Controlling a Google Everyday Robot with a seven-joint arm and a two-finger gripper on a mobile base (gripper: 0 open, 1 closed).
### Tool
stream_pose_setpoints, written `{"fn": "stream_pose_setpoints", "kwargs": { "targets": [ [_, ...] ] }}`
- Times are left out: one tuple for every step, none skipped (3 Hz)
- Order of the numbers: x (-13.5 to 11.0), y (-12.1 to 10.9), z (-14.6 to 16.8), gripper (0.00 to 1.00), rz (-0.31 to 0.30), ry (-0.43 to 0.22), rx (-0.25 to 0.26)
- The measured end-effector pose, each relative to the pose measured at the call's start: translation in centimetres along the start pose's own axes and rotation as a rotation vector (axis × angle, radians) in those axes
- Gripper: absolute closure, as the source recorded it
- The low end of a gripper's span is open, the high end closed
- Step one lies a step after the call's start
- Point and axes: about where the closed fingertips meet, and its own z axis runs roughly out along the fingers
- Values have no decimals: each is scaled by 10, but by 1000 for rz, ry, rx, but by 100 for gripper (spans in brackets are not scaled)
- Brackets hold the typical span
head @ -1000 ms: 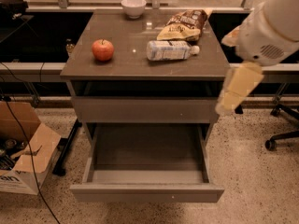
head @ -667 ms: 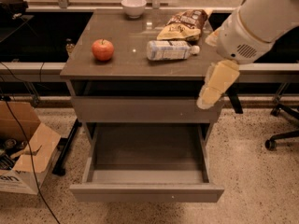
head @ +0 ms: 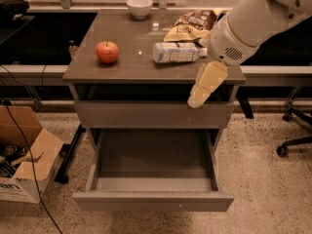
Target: Place apple into middle drawer
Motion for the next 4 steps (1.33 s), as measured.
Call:
{"fn": "stream_pose_setpoints", "kwargs": {
  "targets": [
    [-6,-7,8,0,25,-23,26],
    [-27,-29,32,0,46,-95,51],
    [-50,-52,63,0,34,-155,43],
    [-71,-75,96,0,25,-206,20]
  ]
}}
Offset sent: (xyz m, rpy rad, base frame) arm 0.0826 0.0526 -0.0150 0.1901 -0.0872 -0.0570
